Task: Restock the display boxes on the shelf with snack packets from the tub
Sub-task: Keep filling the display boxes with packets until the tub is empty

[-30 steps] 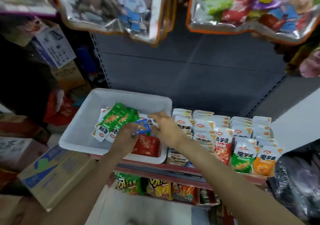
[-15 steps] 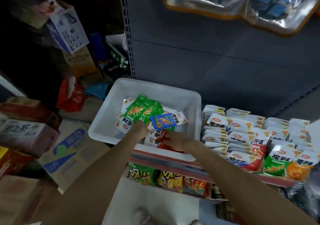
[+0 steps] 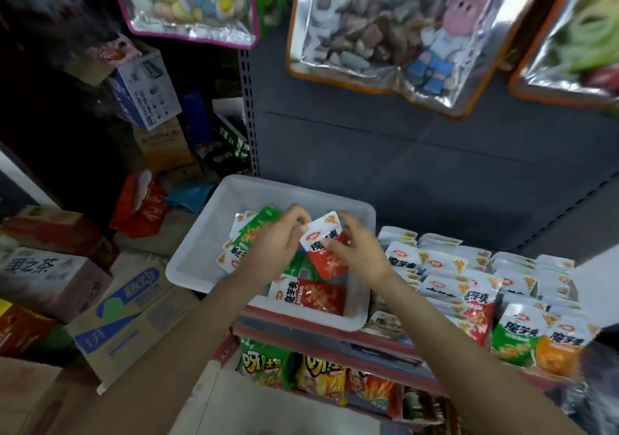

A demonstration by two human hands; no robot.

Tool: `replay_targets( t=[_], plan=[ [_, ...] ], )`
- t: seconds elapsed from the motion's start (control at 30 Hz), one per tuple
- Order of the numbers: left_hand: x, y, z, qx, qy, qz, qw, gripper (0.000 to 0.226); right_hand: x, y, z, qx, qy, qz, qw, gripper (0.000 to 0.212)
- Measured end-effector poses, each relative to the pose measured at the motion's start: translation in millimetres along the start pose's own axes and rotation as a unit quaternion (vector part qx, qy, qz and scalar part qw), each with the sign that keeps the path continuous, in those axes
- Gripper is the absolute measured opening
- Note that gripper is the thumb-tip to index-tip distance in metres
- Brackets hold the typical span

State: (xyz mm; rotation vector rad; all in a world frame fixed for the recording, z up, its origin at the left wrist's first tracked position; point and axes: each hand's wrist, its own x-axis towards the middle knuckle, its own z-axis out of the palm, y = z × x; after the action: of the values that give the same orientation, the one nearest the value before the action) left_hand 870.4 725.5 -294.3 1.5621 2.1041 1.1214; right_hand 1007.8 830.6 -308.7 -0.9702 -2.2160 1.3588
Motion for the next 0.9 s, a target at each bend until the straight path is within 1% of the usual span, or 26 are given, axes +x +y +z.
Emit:
replay_targets(
  t=[0.07,0.1,0.2,0.27,0.33,0.4,0.47,0.5,0.57,0.6,0.63,0.7,0.8,0.9],
  plan=[
    [7,23,4,-0.038,0.015,0.009,0.999,0.009,-8,-5,-21,0.021,0.021,-0.022,0.999,0.018],
    [11,34,8,-0.063,0.025,0.004,0.998,0.011,-13,-6,-32,0.027,0.043,-0.034,0.998,0.013],
    [21,65,34,-0.110,0.040,-0.008,0.993,0.027,-34,-10,-70,0.095,0.136,-0.061,0.984,0.012],
    [20,82,61,-0.092,0.011,0.004,0.996,0.037,-49,-5,-99,0.166,0.203,-0.057,0.963,0.010],
    [17,100,90,-0.038,-0.062,0.026,0.997,0.043,-64,7,-129,0.192,0.271,-0.051,0.942,0.009],
    [16,114,115,0.058,-0.122,0.079,0.988,0.052,-77,20,-157,0.186,0.326,-0.051,0.926,0.009],
    [15,126,134,0.161,-0.176,0.137,0.961,0.073,-88,35,-180,0.162,0.363,-0.045,0.916,0.006],
    [15,131,141,0.204,-0.206,0.153,0.945,0.086,-91,44,-189,0.146,0.376,-0.039,0.914,0.012],
    [12,137,152,0.260,-0.258,0.157,0.917,0.106,-95,60,-204,0.137,0.377,-0.029,0.916,0.031],
    [11,136,155,0.277,-0.274,0.149,0.909,0.112,-95,67,-209,0.136,0.365,-0.022,0.921,0.032],
    [9,136,159,0.288,-0.284,0.141,0.903,0.116,-96,74,-212,0.136,0.348,-0.009,0.928,0.026],
    [8,133,163,0.306,-0.283,0.132,0.900,0.117,-97,84,-214,0.139,0.304,0.011,0.943,0.009],
    [4,132,168,0.323,-0.252,0.116,0.905,0.111,-96,97,-216,0.166,0.257,0.020,0.952,0.012],
    [0,134,172,0.326,-0.235,0.095,0.911,0.110,-92,109,-216,0.204,0.212,0.031,0.955,0.013]
  ],
)
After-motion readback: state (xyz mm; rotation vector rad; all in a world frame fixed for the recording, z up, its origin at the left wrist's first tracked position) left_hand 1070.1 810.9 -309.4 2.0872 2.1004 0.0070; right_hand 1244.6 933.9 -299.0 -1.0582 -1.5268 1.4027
